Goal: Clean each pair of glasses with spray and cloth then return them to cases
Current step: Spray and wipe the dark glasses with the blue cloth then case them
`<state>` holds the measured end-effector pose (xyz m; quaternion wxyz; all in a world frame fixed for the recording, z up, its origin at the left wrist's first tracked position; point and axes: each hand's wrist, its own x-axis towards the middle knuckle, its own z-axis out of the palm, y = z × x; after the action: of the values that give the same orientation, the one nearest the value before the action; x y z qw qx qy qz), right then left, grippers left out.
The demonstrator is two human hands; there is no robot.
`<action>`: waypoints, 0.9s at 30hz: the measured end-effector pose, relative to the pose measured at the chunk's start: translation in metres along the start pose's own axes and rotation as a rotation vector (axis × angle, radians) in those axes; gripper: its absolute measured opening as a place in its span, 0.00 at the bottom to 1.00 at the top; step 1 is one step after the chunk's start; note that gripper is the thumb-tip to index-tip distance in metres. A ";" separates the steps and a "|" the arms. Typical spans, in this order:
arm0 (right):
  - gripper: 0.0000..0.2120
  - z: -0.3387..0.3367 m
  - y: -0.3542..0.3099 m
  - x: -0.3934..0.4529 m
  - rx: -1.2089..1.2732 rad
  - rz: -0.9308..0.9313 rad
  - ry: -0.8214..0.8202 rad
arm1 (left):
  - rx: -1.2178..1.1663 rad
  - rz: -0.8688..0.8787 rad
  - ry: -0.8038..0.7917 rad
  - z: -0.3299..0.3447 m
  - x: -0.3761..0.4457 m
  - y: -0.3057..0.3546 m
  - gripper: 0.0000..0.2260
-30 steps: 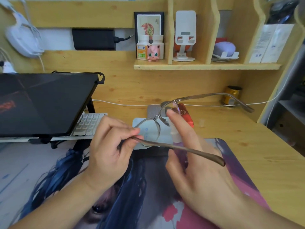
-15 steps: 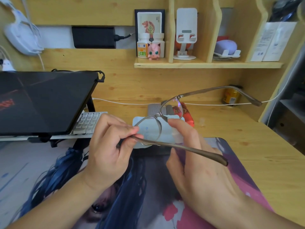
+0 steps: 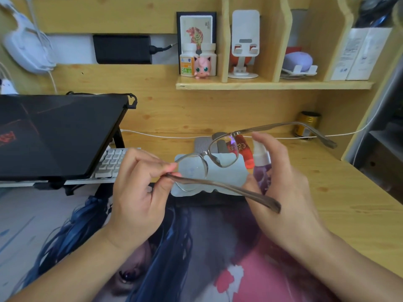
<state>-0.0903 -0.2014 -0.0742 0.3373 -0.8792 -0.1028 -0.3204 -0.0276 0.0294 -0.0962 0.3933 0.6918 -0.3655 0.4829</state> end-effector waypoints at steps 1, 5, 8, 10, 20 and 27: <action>0.36 0.000 0.003 0.002 -0.009 0.004 -0.006 | -0.015 -0.019 0.002 -0.001 -0.001 -0.001 0.04; 0.37 -0.002 0.003 0.005 -0.041 -0.039 -0.014 | -0.040 -0.037 -0.001 0.000 0.000 -0.001 0.04; 0.33 -0.005 0.000 0.004 -0.021 -0.052 -0.020 | -0.030 -0.013 -0.008 0.000 0.001 0.000 0.04; 0.31 -0.005 -0.003 0.003 -0.017 -0.048 -0.042 | -0.021 -0.010 -0.010 0.000 0.001 0.001 0.04; 0.38 -0.002 0.002 0.006 -0.085 -0.047 0.033 | -0.011 -0.018 -0.027 0.000 0.002 0.001 0.02; 0.37 -0.002 -0.006 -0.001 -0.068 -0.139 0.049 | -0.397 -0.935 0.021 0.005 0.017 0.016 0.14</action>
<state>-0.0943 -0.1977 -0.0708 0.2867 -0.8727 -0.1445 -0.3678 -0.0356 0.0164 -0.0783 0.6949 0.6884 -0.0975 0.1834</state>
